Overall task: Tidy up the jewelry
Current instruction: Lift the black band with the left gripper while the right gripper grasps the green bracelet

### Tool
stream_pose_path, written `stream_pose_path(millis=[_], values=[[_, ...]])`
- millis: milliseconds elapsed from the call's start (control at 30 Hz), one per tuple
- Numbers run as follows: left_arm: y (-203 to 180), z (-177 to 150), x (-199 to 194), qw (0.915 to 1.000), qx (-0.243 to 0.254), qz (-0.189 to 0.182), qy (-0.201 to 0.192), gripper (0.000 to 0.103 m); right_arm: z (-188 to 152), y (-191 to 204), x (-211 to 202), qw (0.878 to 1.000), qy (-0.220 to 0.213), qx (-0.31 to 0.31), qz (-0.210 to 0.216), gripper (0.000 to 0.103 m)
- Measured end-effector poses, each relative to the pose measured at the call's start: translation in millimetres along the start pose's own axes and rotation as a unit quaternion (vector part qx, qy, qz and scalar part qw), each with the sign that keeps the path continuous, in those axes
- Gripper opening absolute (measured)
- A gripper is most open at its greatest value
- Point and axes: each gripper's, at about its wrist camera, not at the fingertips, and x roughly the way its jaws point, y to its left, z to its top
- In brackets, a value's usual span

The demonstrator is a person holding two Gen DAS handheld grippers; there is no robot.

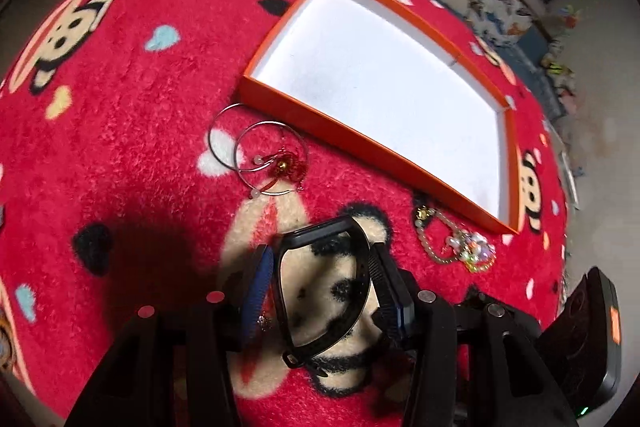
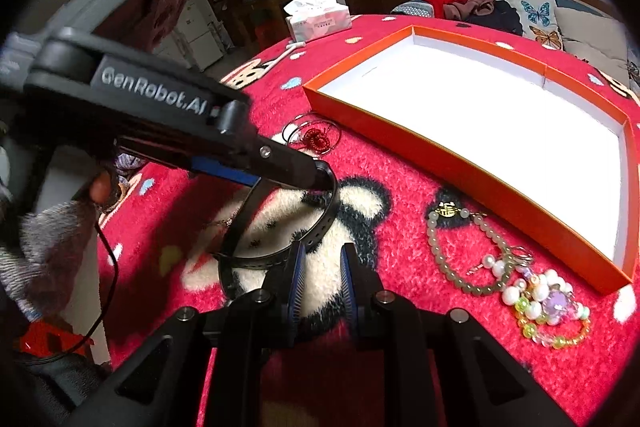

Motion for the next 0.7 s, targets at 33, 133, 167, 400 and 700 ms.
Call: stream_pose_path(millis=[33,133,167,400,700], values=[[-1,-1,0,0.9999,0.013,0.001,0.0,0.054,-1,0,-1,1.0,-0.001,0.002,-0.001,0.02],[0,0,2,0.9999,0.013,0.0,0.009,0.056,-3,-2,-6,1.0,-0.003,0.008,-0.008,0.02],[-2,1,4,0.9999,0.012,0.002,0.011,0.058,-3,-2,-6,1.0,-0.003,0.01,-0.011,0.02],[-19,0,15,0.9992,0.027,0.024,0.019,0.07,-7,-6,-9,0.999,-0.006,0.029,-0.024,0.02],[-31,-4,33,0.9971,0.034,0.063,0.025,0.07,-6,-15,-13,0.998,-0.012,0.046,-0.032,0.025]])
